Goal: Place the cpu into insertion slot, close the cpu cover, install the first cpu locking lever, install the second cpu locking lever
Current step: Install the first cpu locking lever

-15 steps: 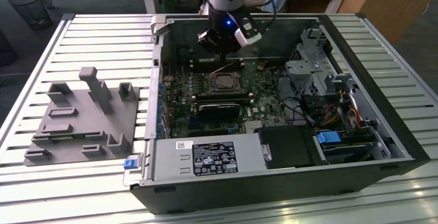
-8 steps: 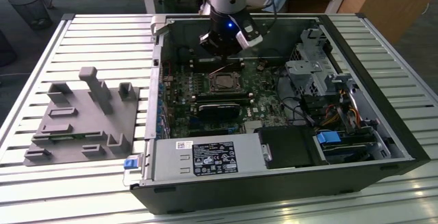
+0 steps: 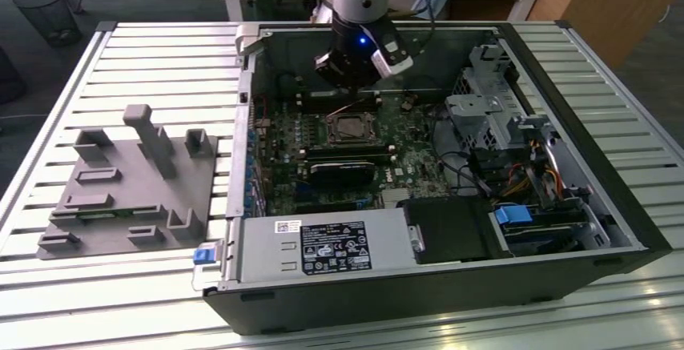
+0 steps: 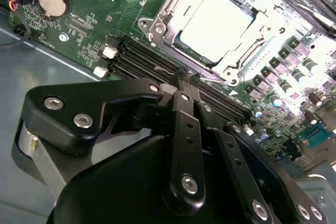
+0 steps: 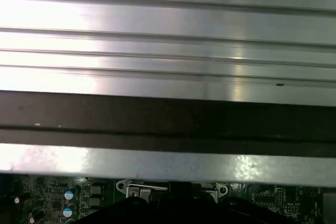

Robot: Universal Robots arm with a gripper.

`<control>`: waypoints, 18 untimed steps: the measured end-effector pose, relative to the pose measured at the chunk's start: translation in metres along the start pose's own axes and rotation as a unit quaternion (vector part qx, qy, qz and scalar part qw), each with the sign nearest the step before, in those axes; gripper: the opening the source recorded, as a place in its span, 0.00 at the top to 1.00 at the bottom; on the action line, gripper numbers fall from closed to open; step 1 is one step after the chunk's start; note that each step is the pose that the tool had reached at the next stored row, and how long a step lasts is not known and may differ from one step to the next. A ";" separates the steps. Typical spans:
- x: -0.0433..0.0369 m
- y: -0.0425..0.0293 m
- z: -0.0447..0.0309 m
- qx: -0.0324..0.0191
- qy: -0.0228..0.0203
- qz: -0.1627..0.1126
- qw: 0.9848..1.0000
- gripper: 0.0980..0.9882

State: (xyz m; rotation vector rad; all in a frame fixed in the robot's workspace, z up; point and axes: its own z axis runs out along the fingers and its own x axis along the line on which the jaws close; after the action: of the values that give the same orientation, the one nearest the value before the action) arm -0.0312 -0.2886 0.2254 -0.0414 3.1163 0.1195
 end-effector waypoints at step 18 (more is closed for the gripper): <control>-0.0116 0.0012 0.0163 0.000 0.000 0.000 1.000 0.99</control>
State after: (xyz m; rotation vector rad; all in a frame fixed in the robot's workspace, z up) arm -0.0193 -0.2859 0.2094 -0.0414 3.1164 0.1188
